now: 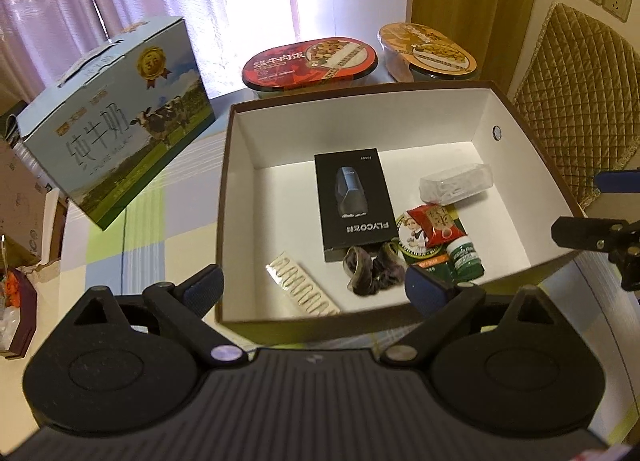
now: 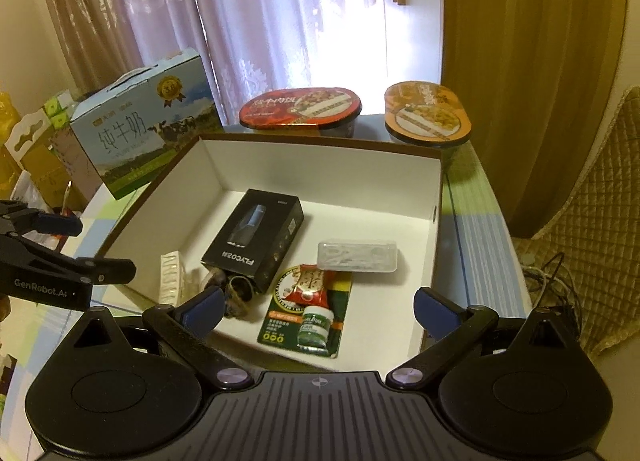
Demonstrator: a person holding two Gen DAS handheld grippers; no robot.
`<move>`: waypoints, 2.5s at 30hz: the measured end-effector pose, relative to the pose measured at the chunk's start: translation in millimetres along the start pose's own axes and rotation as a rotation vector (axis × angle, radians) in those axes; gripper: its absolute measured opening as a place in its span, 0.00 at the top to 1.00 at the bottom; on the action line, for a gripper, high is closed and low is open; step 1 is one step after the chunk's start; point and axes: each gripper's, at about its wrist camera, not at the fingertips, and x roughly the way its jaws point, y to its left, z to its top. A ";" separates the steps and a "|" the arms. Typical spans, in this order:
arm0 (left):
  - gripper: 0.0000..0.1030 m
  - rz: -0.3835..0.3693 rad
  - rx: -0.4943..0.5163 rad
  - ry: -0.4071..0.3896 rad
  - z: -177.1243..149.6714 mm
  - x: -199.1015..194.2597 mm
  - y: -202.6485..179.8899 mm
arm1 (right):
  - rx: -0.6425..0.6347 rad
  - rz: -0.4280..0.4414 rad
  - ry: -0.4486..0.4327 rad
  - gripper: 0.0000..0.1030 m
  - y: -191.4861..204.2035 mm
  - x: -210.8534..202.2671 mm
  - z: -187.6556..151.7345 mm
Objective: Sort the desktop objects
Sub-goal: 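Withdraw both grippers from the box toward the loose items, then grasp the white pill bottle with the left gripper while the right gripper grasps the blue tube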
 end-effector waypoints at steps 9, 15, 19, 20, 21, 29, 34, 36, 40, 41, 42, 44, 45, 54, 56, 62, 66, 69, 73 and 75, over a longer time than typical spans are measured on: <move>0.07 0.015 -0.015 -0.027 -23.6 -30.0 5.6 | 0.012 0.001 -0.024 0.04 13.5 -22.4 -18.4; 0.07 0.025 -0.016 -0.049 -33.2 -45.8 8.9 | -0.011 -0.021 -0.030 0.04 23.7 -30.2 -32.2; 0.07 0.027 -0.015 -0.055 -39.6 -52.6 10.5 | -0.010 -0.016 -0.030 0.04 27.7 -34.3 -41.6; 0.07 0.027 -0.015 -0.055 -41.5 -53.7 10.7 | -0.011 -0.017 -0.032 0.04 28.7 -35.4 -43.7; 0.07 0.026 -0.014 -0.055 -43.6 -54.7 10.6 | -0.015 -0.019 -0.032 0.04 30.2 -36.2 -45.6; 0.07 0.016 -0.028 -0.021 -65.5 -54.2 10.9 | -0.016 -0.001 -0.013 0.04 39.6 -38.2 -63.3; 0.07 0.011 -0.037 0.024 -89.4 -48.2 10.2 | -0.011 0.014 0.024 0.04 41.9 -34.4 -81.1; 0.07 0.007 -0.043 0.048 -99.2 -44.9 10.3 | -0.018 0.013 0.043 0.04 42.1 -32.1 -89.9; 0.07 0.004 -0.054 0.102 -118.9 -36.5 8.9 | -0.018 0.013 0.079 0.04 40.1 -28.4 -105.8; 0.07 0.001 -0.059 0.114 -122.9 -34.6 9.0 | -0.014 0.018 0.088 0.04 39.4 -27.2 -109.1; 0.07 0.001 -0.063 0.127 -127.4 -32.3 8.4 | -0.014 0.019 0.094 0.04 39.4 -25.9 -112.4; 0.07 -0.003 -0.070 0.148 -134.5 -28.2 7.1 | -0.019 0.019 0.110 0.04 40.3 -23.1 -118.9; 0.07 -0.006 -0.073 0.156 -137.4 -26.5 6.3 | -0.020 0.022 0.119 0.04 40.6 -21.9 -122.0; 0.07 -0.029 -0.067 0.190 -154.7 -13.7 -6.9 | -0.051 0.051 0.181 0.04 48.9 -6.0 -143.3; 0.07 -0.033 -0.068 0.194 -158.2 -11.4 -8.7 | -0.063 0.058 0.189 0.04 50.9 -2.2 -147.3; 0.07 -0.035 -0.081 0.213 -165.9 0.6 -9.5 | -0.112 0.086 0.201 0.06 57.5 9.7 -160.0; 0.07 -0.036 -0.088 0.222 -169.8 5.8 -7.7 | -0.153 0.122 0.209 0.22 62.3 18.7 -167.7; 0.07 -0.038 -0.096 0.230 -170.8 8.5 -6.3 | -0.170 0.134 0.215 0.29 63.6 24.0 -173.2; 0.07 -0.038 -0.101 0.235 -172.7 11.4 -6.1 | -0.197 0.138 0.223 0.38 65.6 30.4 -178.7; 0.07 -0.042 -0.104 0.239 -174.2 13.1 -6.2 | -0.212 0.142 0.224 0.50 66.3 33.5 -181.2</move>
